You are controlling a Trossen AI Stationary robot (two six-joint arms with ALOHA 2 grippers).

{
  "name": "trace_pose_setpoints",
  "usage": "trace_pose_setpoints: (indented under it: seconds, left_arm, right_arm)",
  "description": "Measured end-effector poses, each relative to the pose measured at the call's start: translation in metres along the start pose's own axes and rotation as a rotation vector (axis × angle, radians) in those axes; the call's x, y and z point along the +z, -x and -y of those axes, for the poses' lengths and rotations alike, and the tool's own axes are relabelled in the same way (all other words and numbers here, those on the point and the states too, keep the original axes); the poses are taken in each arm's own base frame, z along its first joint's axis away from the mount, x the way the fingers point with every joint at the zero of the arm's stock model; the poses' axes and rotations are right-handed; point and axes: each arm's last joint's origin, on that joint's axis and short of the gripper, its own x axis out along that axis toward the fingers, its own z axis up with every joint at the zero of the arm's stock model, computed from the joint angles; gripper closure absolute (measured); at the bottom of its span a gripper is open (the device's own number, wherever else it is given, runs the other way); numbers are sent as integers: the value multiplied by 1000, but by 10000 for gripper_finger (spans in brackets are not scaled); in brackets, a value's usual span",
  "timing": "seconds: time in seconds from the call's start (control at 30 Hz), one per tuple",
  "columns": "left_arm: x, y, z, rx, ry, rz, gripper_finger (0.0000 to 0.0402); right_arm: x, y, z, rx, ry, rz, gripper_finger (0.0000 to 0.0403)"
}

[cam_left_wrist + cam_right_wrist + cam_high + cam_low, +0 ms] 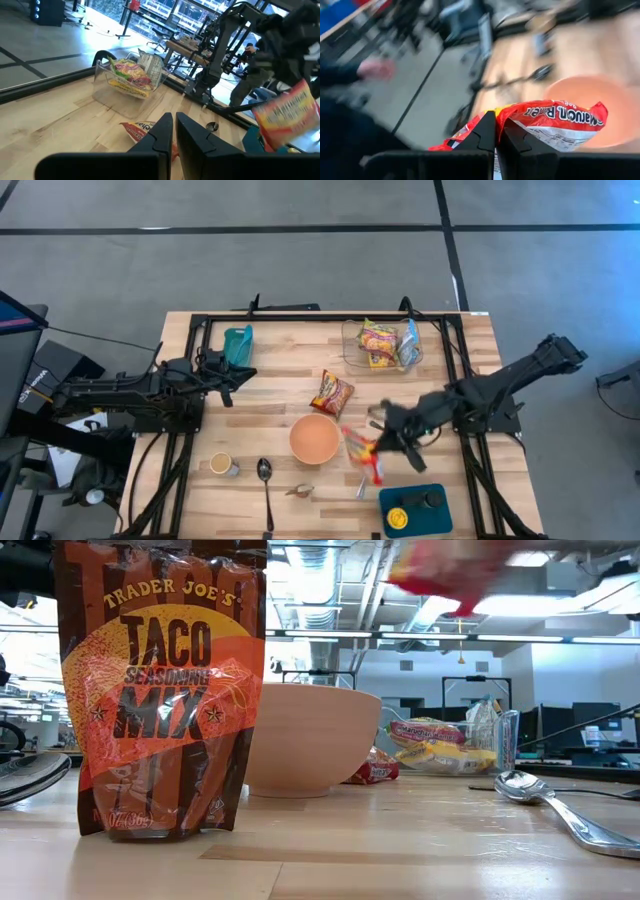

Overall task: Pick & Place Food Item
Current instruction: Put the orange noodle pack into the transparent bin

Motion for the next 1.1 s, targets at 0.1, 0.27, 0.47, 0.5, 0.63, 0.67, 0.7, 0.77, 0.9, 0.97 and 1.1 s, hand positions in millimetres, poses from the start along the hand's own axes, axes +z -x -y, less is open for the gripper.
trace_pose_setpoints:
  seconds: [0.1, 0.27, 0.47, 0.5, 0.63, 0.67, 0.7, 0.77, 0.9, 0.97, 1.1]
  left_arm:
    - [0, 0, 0, 0, 0, 0, 385]
    - [0, 0, 0, 0, 0, 0, 385]
    - [0, 0, 0, 0, 0, 0, 385]
    - [0, 0, 0, 0, 0, 0, 385]
    - [0, 0, 0, 1, 0, 0, 385]
    - [0, 0, 0, 0, 0, 0, 385]
    - [0, 0, 0, 0, 0, 0, 385]
    - [0, 0, 0, 0, 0, 0, 385]
    - [0, 0, 0, 0, 0, 0, 385]
    - [0, 0, 0, 0, 0, 0, 385]
    - [0, 0, 0, 1, 0, 0, 385]
  right_arm:
    - [12, 14, 13, -113, -38, 105, 403]
    - [30, 40, 36, -323, -86, 275, 403]
    - [44, 70, 62, -472, -138, 411, 403]
    - [45, 75, 65, -491, -146, 427, 403]
    - [48, 91, 80, -580, -175, 470, 403]
    - [49, 93, 84, -603, -183, 473, 403]
    - [49, 96, 88, -627, -190, 476, 403]
    - [49, 101, 97, -675, -207, 481, 403]
    - [47, 111, 113, -774, -244, 471, 403]
    - [44, 115, 120, -824, -271, 453, 403]
    - [35, 124, 133, -917, -353, 391, 403]
